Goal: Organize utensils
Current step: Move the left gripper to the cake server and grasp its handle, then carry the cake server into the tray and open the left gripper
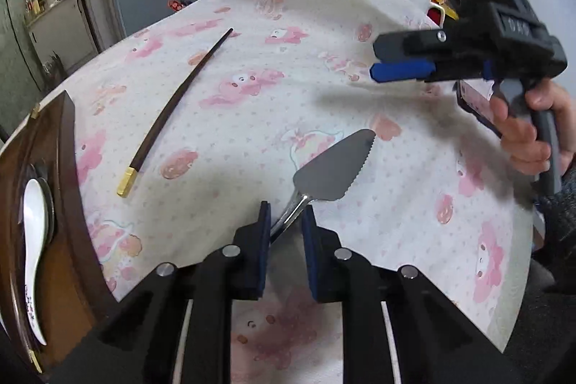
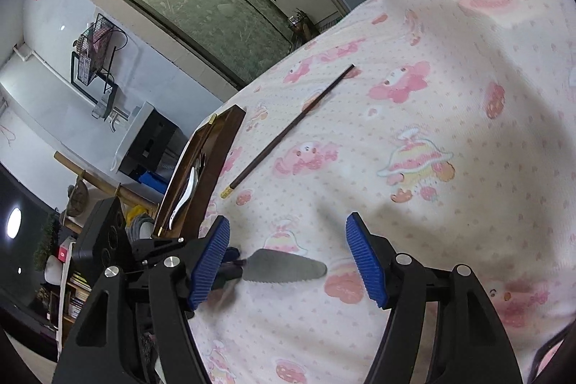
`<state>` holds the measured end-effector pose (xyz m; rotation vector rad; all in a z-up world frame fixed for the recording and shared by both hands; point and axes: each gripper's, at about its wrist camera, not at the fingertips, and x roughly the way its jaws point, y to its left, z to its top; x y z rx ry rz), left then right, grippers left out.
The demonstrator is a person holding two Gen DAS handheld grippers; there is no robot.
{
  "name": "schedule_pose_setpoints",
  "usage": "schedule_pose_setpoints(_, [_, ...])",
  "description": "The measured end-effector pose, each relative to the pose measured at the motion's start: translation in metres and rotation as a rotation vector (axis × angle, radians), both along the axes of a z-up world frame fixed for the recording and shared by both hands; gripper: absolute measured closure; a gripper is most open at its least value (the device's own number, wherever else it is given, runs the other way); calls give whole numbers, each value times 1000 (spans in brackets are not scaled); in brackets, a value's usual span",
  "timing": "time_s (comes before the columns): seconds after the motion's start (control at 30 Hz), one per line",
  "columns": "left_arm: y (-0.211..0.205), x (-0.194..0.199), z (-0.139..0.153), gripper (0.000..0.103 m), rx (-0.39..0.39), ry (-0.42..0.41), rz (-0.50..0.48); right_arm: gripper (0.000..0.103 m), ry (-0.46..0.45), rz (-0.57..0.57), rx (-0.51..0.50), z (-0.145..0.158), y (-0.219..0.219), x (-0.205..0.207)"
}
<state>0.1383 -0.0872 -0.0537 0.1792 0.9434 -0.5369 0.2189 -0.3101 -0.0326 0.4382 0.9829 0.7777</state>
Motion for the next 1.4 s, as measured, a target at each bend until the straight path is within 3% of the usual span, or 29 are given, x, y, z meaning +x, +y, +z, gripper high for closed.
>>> schedule_pose_setpoints(0.17, [-4, 1, 2, 86, 12, 4, 11, 35, 21, 9, 8, -7, 1, 1])
schedule_pose_setpoints(0.37, [-4, 2, 10, 100, -15, -12, 18, 35, 19, 13, 13, -6, 2, -1])
schedule_pose_setpoints(0.5, [-10, 4, 6, 97, -20, 7, -11, 35, 42, 16, 24, -9, 5, 1])
schedule_pose_setpoints(0.67, [-18, -1, 3, 96, 15, -24, -8, 35, 57, 17, -43, -12, 19, 8])
schedule_pose_setpoints(0.83, [-8, 4, 4, 97, -57, -16, 29, 36, 83, 0, -54, -18, 35, 13])
schedule_pose_setpoints(0.87, [-6, 4, 4, 97, -68, -15, 33, 37, 83, 0, -59, -18, 37, 14])
schedule_pose_setpoints(1.0, [-6, 5, 5, 98, -79, -15, 40, 65, 58, -21, -178, -16, 51, 18])
schedule_pose_setpoints(1.1, [-6, 4, 5, 98, -80, -20, 36, 84, 76, -38, -178, -20, 49, 23])
schedule_pose_setpoints(1.23, [-6, 3, 6, 97, -84, -26, 35, 91, 110, -64, -53, -30, 37, 26])
schedule_pose_setpoints(1.4, [-6, -1, 10, 88, -79, -44, 30, 93, 81, -64, -6, -23, 37, 23])
